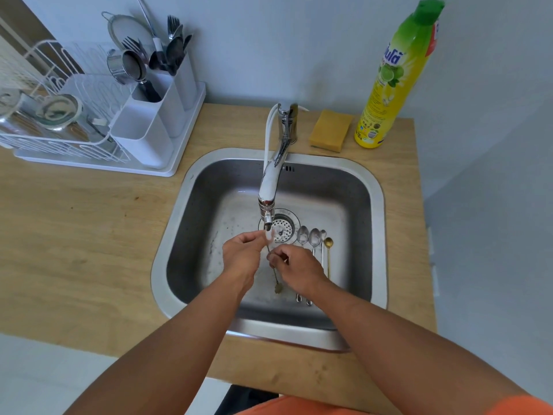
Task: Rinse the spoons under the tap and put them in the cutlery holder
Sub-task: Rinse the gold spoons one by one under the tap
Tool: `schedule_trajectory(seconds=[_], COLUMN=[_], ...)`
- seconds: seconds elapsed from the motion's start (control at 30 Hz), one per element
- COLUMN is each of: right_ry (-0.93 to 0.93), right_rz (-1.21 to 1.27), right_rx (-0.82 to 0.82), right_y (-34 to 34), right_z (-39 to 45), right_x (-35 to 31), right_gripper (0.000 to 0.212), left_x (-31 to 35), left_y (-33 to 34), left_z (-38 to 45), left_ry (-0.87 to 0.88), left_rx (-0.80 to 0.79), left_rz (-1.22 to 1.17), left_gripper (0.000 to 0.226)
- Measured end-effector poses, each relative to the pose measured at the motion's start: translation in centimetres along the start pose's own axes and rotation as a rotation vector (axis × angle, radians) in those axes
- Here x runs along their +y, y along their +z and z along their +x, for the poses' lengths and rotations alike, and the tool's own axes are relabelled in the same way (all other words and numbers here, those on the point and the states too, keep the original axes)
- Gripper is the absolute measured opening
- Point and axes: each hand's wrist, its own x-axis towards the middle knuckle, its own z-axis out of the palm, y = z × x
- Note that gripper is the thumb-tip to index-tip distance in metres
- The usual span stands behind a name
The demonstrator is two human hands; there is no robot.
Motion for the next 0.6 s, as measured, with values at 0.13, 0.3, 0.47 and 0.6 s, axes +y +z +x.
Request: schedule_trajectory(seconds=[0.13,0.3,0.47,0.6], right_ry=[-0.043,-0.035,-0.049,-0.077], right_rz=[-0.146,-0.163,-0.154,-0.137], right_rx=[0.048,0.029,0.027,0.016], right_y=[0.2,-0.2,-0.2,0.1], right_z=[-0.2,0.0,0.0,-0.1], right_x=[-1.1,-1.6,-1.2,-1.1], right_gripper=[0.019,0.020,0.021,0.019], left_x=[-0.1,0.1,0.1,0.1], left_y=[0.5,-0.2,-1.5,-2.3], left_z=[-0.1,0.1,0.7,0.7], left_ry=[0.071,0.092,0.112,0.091], left_rx=[0.142,-0.032,-0.219,-0.159], left_rz=[-0.008,0.040,0.133,0.108], left_gripper=[0.008,0.014,0.018,0.012])
